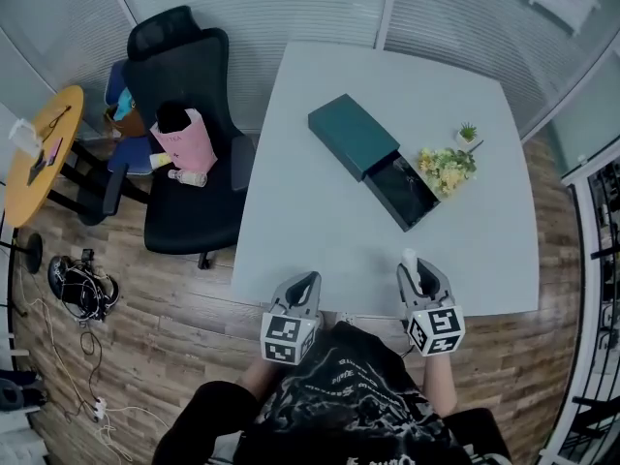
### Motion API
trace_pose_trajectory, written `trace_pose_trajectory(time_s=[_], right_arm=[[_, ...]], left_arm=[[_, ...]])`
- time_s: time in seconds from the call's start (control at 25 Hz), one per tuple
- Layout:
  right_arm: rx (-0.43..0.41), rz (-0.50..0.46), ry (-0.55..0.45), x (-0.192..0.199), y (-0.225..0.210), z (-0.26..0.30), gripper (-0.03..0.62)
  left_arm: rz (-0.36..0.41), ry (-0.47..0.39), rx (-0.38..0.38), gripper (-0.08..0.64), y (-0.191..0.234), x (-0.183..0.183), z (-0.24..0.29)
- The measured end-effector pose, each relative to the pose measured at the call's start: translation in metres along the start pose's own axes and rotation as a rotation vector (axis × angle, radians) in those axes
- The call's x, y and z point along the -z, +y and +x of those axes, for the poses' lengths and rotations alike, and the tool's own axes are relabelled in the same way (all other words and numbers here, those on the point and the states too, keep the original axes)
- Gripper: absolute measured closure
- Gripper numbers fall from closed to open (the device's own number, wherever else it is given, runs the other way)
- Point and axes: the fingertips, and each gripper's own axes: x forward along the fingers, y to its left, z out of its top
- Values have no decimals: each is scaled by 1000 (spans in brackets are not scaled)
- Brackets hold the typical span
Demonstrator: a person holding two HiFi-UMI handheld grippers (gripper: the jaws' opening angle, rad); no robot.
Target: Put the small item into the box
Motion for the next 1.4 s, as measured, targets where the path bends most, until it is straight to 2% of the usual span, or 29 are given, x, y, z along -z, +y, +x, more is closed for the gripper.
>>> trace_pose_trajectory(time_s=[0.24, 0.4, 0.68, 0.96, 1.12, 1.28, 1.4], right_arm=[[12, -123, -26, -48, -43, 30, 454], [9, -154, -48, -72, -65, 52, 454], [5, -251, 18, -92, -94, 97, 454], [-4, -399, 200, -82, -119, 143, 454], [-73, -449, 304, -63, -125, 173, 454], [-140, -624, 392, -44, -121, 201, 453], [-211, -653, 432, -27, -116, 223, 453]], left_arm=[[-33, -26, -82, 541, 13, -9, -3], [-41, -33, -125, 541, 19, -9, -5], [-64, -31, -212, 541, 30, -5, -18], [-97, -14, -277, 541, 33, 2, -22], [-108, -2, -311, 541, 32, 4, -22], [-87, 19, -331, 541, 29, 4, -22], [-85, 34, -362, 541, 30, 9, -23]])
